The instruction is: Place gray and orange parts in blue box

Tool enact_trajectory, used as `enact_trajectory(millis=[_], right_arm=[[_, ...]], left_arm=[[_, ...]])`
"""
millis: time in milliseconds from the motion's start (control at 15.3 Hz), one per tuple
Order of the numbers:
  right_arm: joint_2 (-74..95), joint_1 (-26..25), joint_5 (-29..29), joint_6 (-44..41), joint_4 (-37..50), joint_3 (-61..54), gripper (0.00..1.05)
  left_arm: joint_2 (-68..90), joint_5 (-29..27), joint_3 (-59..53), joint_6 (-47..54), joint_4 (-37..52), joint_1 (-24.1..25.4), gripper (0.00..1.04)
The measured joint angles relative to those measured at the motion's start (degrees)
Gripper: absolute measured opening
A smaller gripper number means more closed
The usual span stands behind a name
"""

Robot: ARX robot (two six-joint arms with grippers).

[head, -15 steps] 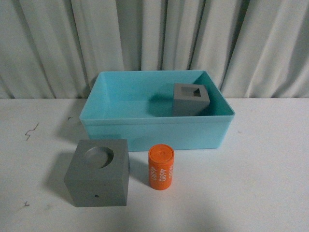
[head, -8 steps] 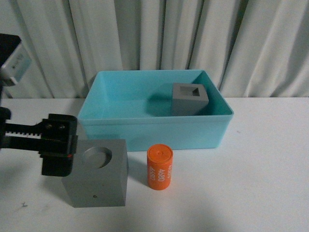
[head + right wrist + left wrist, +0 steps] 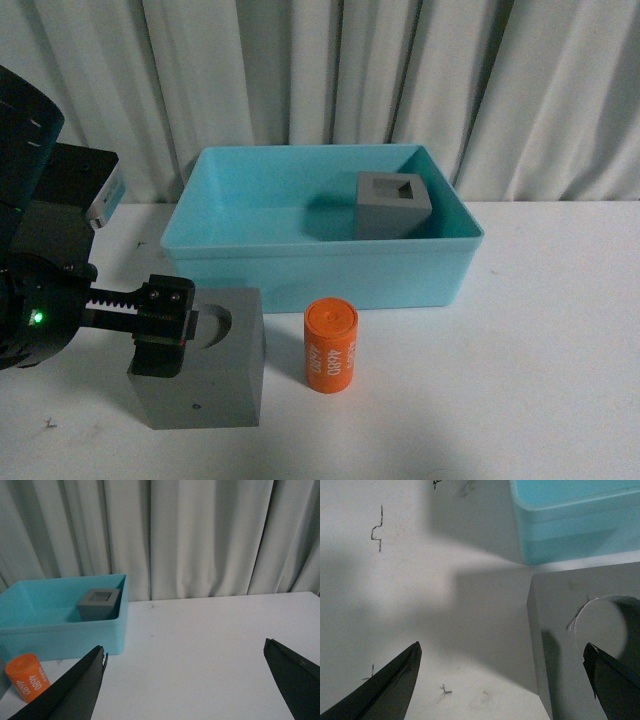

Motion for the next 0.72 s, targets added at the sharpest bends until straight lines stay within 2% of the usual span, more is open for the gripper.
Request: enact_trajectory(millis=[523, 588, 719], right_arm=[[0.0, 0.0, 0.0, 0.0, 0.0, 0.0, 0.98], [0.0, 0.0, 0.0, 0.0, 0.0, 0.0, 0.98], [0.0, 0.0, 0.0, -0.02, 0.0, 0.0, 0.98]], left_arm=[[8.07, 0.35, 4.7, 0.07, 1.62, -0.61, 0.98], [9.64, 0.7, 6.03, 0.37, 0.9, -0.76, 0.81], [10.08, 1.18, 6.43, 0.42, 0.59, -1.38, 0.61]])
